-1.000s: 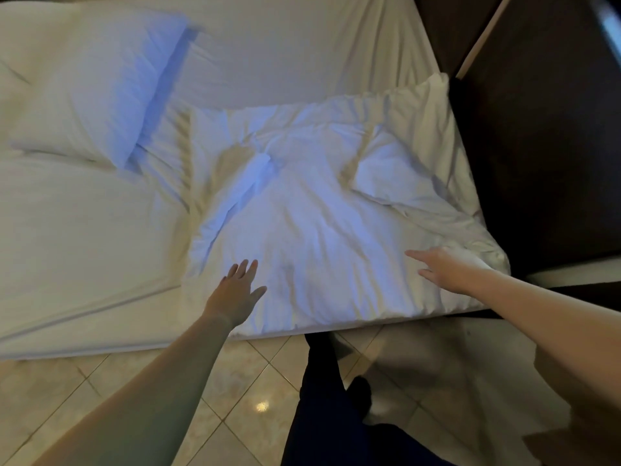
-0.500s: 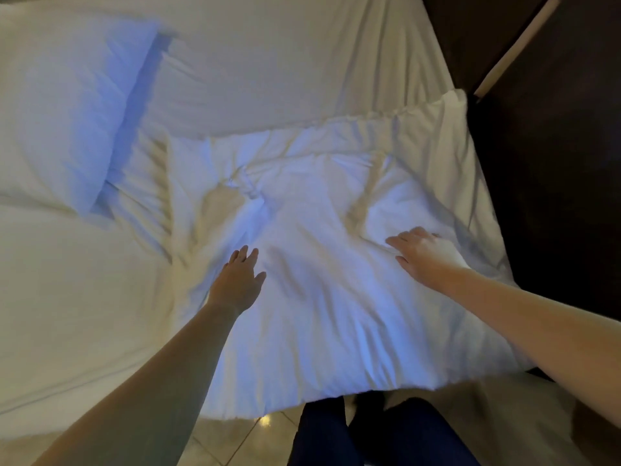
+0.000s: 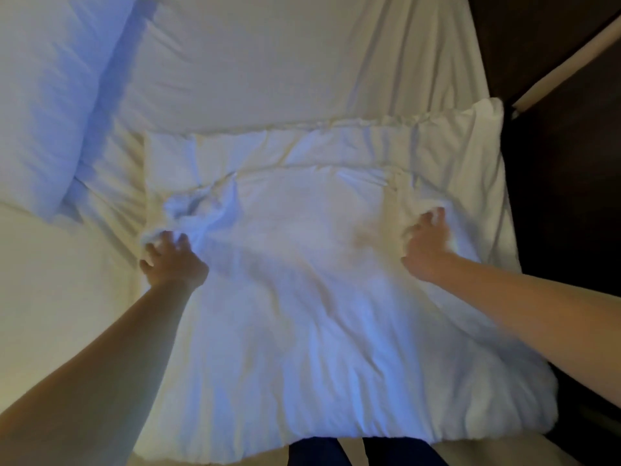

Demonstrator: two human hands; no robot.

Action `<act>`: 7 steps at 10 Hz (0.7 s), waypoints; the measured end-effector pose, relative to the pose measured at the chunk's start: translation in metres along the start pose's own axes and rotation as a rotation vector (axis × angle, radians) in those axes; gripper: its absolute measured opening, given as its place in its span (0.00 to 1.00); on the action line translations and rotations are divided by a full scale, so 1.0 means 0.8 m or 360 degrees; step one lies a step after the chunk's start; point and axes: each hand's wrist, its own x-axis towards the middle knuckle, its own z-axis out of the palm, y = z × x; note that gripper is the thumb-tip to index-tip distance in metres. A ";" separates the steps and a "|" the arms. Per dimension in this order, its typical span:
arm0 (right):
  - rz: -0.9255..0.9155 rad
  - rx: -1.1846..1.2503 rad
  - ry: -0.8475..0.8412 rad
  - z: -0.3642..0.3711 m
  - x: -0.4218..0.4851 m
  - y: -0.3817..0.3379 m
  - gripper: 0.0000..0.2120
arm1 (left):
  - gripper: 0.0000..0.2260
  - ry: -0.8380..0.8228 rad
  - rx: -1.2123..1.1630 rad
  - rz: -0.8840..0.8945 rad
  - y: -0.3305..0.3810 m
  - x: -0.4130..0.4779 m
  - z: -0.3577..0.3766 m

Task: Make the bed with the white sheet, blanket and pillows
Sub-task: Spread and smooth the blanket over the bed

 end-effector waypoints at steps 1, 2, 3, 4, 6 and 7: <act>0.0780 -0.1576 0.0023 -0.031 0.015 0.049 0.24 | 0.38 0.0017 -0.0116 -0.0157 -0.011 0.010 -0.028; 0.0940 -0.1169 0.0441 -0.094 -0.008 0.065 0.27 | 0.38 0.0151 -0.0189 -0.0039 -0.007 0.026 -0.046; 0.0779 -0.0981 0.0637 -0.119 0.012 0.084 0.32 | 0.36 0.0223 -0.0256 0.0213 0.007 0.051 -0.053; 0.0529 -0.0714 0.0569 -0.124 0.051 0.091 0.37 | 0.34 0.0203 -0.0265 0.0445 0.028 0.081 -0.052; 0.0326 -0.0314 0.0435 -0.112 0.125 0.103 0.46 | 0.22 0.0411 -0.0276 0.0690 0.060 0.150 -0.060; 0.0332 -0.0304 0.0459 -0.114 0.143 0.115 0.46 | 0.17 0.0482 -0.0299 0.0782 0.067 0.173 -0.074</act>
